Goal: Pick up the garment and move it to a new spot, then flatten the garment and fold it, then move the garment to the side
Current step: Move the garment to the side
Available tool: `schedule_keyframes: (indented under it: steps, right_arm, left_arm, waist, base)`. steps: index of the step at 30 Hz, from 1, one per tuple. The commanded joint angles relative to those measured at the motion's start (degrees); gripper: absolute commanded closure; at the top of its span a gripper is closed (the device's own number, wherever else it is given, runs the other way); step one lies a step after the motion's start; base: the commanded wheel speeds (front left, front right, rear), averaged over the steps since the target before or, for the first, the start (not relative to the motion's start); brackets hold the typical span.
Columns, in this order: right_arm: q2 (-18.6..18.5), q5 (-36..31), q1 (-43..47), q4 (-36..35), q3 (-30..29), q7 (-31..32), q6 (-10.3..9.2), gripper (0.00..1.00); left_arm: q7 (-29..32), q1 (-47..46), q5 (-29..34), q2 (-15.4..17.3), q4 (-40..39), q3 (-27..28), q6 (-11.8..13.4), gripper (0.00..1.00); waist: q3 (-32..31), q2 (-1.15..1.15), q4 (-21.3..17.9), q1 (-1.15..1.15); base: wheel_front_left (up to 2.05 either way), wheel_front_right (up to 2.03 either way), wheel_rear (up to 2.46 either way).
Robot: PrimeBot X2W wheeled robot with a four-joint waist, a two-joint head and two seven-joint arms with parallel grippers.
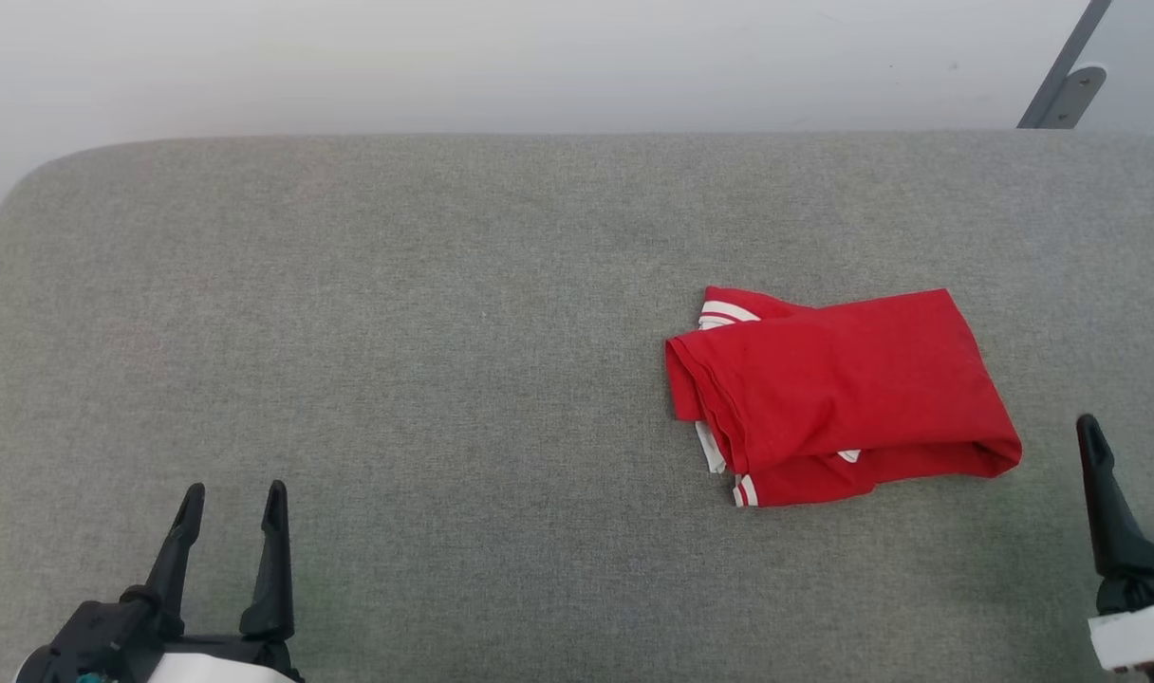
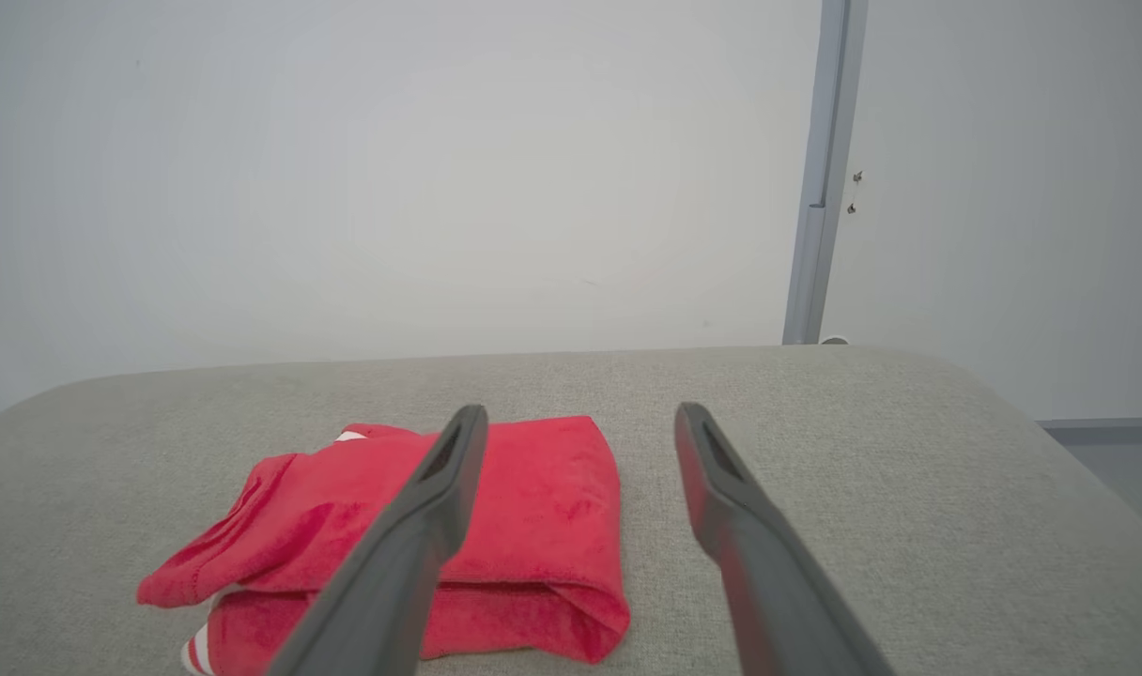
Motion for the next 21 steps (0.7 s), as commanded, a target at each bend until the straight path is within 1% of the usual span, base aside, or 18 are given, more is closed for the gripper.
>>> schedule_keyframes:
  steps: [1, 5, 7, 10, 14, 19, 21]
  right_arm:
    - [-0.06, 0.41, -1.06, -0.37, 0.36, 0.34, 0.0, 0.0]
    - [-1.3, 1.43, -3.67, -0.02, 1.69, 3.1, -0.01, 0.0]
    - [-2.72, 1.71, -5.86, 0.7, 2.62, 5.6, -0.01, 0.0]
    - [-4.9, 3.8, -10.05, 2.41, 4.18, 11.3, 0.0, 0.0]
    - [-9.82, 5.96, -16.39, 5.65, 6.66, 21.86, -0.01, 0.0]
    - [-14.51, 11.42, -23.14, 7.55, 9.02, 37.35, -0.01, 0.0]
    - [-15.47, 14.01, -25.04, 7.97, 9.56, 43.99, -0.01, 0.0]
  left_arm:
    - [-0.28, -0.74, -0.17, -0.08, -0.02, 0.02, 0.03, 0.0]
    - [-0.28, -1.83, -0.06, 0.01, -0.2, -0.59, 0.03, 0.0]
    - [-0.28, -2.7, -0.11, 0.03, -0.08, -1.02, 0.03, 0.0]
    - [-0.28, -4.75, -0.3, -0.08, -0.04, -1.53, 0.03, 0.0]
    - [-0.28, -8.42, -0.59, -0.03, 0.3, -3.03, 0.03, 0.0]
    - [-0.28, -13.54, -0.92, -0.1, 0.77, -4.56, 0.03, 0.0]
    - [-0.28, -15.04, -1.11, -0.31, 0.77, -5.17, 0.03, 0.0]
  waist:
    - [0.18, 0.0, 0.03, 0.0]
    - [1.21, 0.0, 0.25, 0.0]
    - [2.09, 0.0, 0.45, 0.0]
    - [3.96, 0.0, 0.76, 0.0]
    - [7.43, 0.0, 1.45, 0.0]
    - [11.67, 0.0, 1.97, 0.0]
    - [12.98, 0.0, 2.06, 0.0]
  base:
    - [0.0, 0.0, 0.0]
    - [0.0, 0.0, 0.0]
    - [0.0, 0.0, 0.0]
    - [0.0, 0.0, 0.0]
    - [0.0, 0.0, 0.0]
    - [0.0, 0.0, 0.0]
    - [0.0, 0.0, 0.0]
